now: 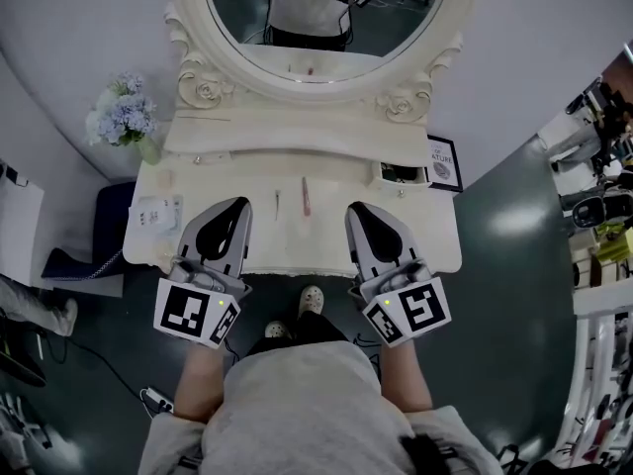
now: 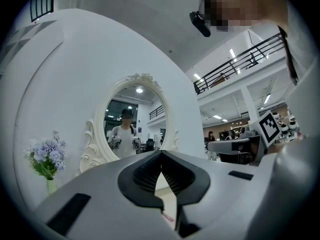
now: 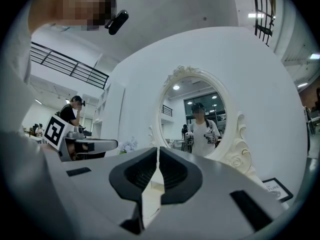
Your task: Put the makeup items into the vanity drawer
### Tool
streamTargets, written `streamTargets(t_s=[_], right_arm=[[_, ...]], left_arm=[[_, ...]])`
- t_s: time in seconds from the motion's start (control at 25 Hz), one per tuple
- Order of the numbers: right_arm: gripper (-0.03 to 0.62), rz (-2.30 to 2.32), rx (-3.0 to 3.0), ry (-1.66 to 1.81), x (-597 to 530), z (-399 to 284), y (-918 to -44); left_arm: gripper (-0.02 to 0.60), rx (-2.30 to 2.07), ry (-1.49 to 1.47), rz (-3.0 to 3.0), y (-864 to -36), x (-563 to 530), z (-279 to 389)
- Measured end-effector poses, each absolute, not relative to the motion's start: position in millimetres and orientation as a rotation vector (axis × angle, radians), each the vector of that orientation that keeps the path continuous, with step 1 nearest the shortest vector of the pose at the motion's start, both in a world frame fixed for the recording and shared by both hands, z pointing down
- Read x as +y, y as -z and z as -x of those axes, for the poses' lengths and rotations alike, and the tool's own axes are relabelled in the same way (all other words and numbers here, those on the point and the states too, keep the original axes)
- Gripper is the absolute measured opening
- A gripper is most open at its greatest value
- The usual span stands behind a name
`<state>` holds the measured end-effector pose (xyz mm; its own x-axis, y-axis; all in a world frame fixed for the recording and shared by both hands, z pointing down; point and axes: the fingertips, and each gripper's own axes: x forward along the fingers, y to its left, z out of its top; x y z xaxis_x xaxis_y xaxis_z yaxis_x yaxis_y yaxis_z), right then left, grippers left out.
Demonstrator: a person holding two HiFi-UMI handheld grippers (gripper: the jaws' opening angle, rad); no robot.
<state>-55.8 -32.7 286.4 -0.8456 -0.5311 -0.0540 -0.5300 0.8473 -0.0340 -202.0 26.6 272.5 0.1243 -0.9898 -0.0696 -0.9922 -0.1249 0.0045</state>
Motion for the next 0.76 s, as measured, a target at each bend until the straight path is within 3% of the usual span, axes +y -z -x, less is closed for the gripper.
streamTargets(t_s=[0.76], right_arm=[[0.028,0.851,2.943,0.002,-2.7,64.6,-279.6]], left_arm=[[0.015,2.023,-0.101,2.297,-260.6,55.6,207.6]])
